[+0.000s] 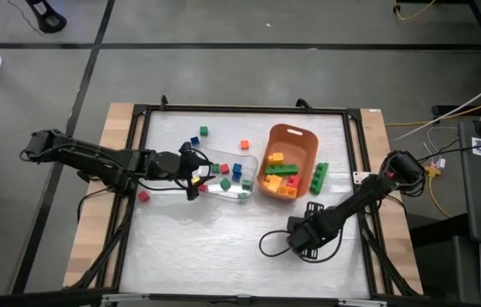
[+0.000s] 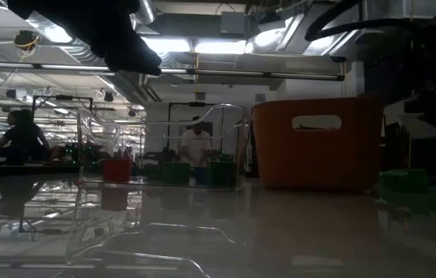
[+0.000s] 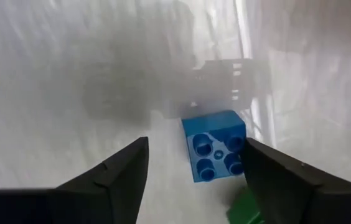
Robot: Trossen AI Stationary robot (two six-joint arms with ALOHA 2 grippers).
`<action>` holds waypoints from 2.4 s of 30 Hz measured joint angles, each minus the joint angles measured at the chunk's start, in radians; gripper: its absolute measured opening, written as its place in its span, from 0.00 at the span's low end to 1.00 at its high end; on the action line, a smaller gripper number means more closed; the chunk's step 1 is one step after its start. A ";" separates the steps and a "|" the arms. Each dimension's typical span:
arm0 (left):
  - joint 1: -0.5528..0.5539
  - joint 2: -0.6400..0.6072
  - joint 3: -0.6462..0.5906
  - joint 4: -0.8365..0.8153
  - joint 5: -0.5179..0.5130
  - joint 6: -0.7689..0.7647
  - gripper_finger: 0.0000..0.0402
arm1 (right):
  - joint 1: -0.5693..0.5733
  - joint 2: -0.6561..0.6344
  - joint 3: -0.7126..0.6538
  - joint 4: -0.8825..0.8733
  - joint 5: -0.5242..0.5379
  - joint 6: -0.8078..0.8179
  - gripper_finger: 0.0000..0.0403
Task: Sort blocks by size
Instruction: Put the small blue game piece into the transparent bin
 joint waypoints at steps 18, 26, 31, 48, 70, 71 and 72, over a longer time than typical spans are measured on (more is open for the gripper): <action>0.000 0.000 0.000 -0.022 0.000 -0.005 0.52 | 0.020 0.004 0.099 -0.060 0.070 -0.006 0.63; 0.000 0.000 0.000 -0.021 0.000 -0.026 0.52 | 0.021 0.003 0.025 0.027 0.037 -0.007 0.63; 0.000 0.000 0.000 -0.021 0.000 -0.027 0.52 | 0.020 0.003 -0.024 0.083 0.031 -0.007 0.62; -0.002 -0.181 0.000 -0.237 0.136 -0.032 0.52 | 0.018 0.002 0.000 0.484 0.127 -0.103 0.33; -0.002 -0.320 0.001 -0.938 0.393 -0.472 0.52 | -0.519 0.002 0.080 0.973 0.253 -0.827 0.44; -0.002 -0.319 0.001 -0.962 0.409 -0.497 0.52 | -0.538 0.002 0.080 0.973 0.216 -0.815 0.46; -0.002 -0.318 0.001 -0.983 0.424 -0.521 0.52 | -0.555 0.002 0.080 0.973 0.177 -0.808 0.47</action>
